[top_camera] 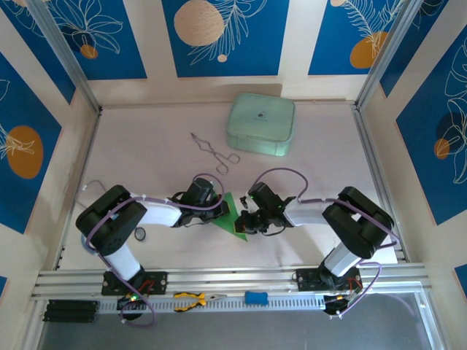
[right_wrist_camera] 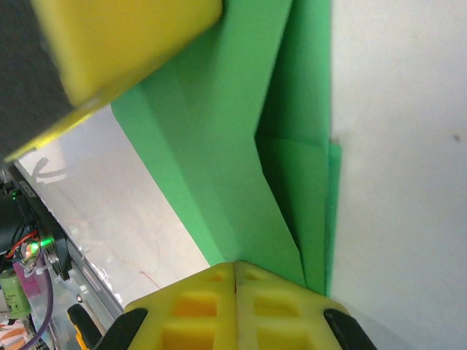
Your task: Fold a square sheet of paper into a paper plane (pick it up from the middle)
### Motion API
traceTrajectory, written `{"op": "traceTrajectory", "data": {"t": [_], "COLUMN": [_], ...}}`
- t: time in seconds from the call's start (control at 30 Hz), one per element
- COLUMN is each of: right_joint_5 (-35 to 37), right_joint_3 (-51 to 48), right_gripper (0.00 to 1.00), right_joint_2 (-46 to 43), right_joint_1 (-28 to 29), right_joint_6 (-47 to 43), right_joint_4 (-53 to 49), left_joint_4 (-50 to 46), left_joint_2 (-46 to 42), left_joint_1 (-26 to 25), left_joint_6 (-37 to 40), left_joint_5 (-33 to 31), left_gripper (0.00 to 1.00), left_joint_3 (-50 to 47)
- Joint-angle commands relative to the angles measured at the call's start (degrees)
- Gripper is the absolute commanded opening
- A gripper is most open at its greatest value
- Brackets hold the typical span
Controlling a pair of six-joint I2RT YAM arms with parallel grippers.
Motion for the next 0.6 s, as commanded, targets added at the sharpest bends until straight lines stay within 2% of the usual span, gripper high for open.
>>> {"op": "traceTrajectory", "data": {"t": [0.0,0.3,0.57], "right_joint_5": [-0.9,-1.2,2.3], "right_joint_3": [-3.1,-7.0,-10.9], "right_gripper": [0.04,0.05,0.04], "right_joint_2": [-1.1,-5.4,-10.4], "right_joint_1": [-0.6,-0.9,0.1], "right_joint_6": [0.5,0.6,3.7], "right_joint_4": [-5.0,-7.1,-9.1], "left_joint_4": [-4.2,-4.1,-4.1], "left_joint_2": [0.9,0.7,0.7], "left_joint_1": [0.4,0.8,1.0], "left_joint_6": [1.4,1.2,1.3], "left_joint_5": [-1.2,-1.3,-1.2], "left_gripper": [0.00,0.00,0.00], "left_joint_3": [-1.6,-2.0,-2.1]}}
